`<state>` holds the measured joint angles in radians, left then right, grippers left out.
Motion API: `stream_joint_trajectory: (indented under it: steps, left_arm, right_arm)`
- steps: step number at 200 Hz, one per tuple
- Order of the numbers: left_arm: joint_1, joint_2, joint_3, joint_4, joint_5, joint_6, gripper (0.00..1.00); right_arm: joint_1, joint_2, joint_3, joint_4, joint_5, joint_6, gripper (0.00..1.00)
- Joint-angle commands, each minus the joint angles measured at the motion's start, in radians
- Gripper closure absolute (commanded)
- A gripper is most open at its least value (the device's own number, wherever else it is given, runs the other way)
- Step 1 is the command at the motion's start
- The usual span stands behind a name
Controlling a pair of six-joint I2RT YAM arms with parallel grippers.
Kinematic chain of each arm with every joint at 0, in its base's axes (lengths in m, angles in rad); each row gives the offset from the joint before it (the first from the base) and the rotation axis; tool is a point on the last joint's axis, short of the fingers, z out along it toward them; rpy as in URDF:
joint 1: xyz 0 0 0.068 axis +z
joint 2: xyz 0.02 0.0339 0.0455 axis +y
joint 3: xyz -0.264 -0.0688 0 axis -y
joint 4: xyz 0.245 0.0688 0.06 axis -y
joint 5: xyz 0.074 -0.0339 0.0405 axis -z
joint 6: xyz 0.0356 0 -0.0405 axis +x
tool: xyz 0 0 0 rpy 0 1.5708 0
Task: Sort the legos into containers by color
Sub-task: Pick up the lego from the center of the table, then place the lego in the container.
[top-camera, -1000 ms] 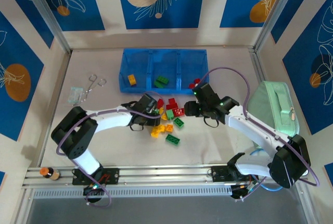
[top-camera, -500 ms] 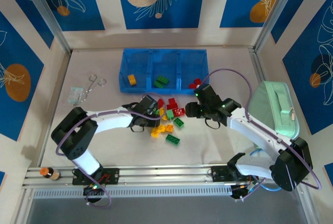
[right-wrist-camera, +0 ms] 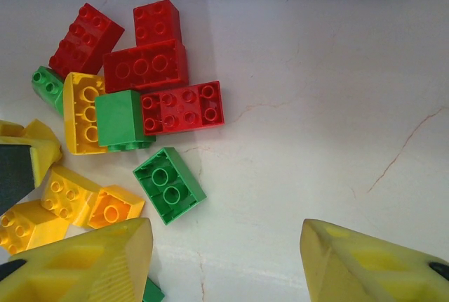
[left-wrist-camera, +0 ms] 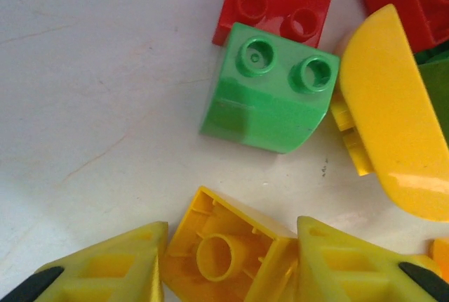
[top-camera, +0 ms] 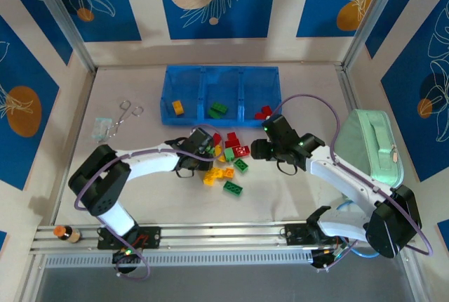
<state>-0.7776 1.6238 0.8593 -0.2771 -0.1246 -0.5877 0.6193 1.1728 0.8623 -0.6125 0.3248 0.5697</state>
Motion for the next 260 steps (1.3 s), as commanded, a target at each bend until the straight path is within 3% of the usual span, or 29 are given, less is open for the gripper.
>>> stream_joint_trajectory:
  steps: [1, 87, 148, 210, 260]
  left_arm:
    - [-0.007, -0.036, 0.030, -0.080, -0.048, 0.034, 0.62]
    - [0.066, -0.114, 0.064, -0.108, -0.078, 0.077, 0.64]
    - [0.219, -0.122, 0.147, -0.107, -0.030, 0.125, 0.64]
    - [0.392, 0.006, 0.362, -0.132, -0.004, 0.182, 0.64]
    - [0.452, 0.174, 0.558, -0.176, -0.017, 0.217, 0.64]
  right_arm:
    - [-0.006, -0.021, -0.017, 0.002, -0.010, 0.016, 0.42]
    - [-0.013, -0.050, -0.044, 0.004, -0.003, 0.024, 0.42]
    - [-0.023, -0.077, -0.063, 0.000, -0.008, 0.030, 0.42]
    - [-0.021, -0.106, -0.075, -0.012, -0.026, 0.042, 0.42]
    - [-0.005, -0.153, -0.109, -0.028, -0.032, 0.066, 0.42]
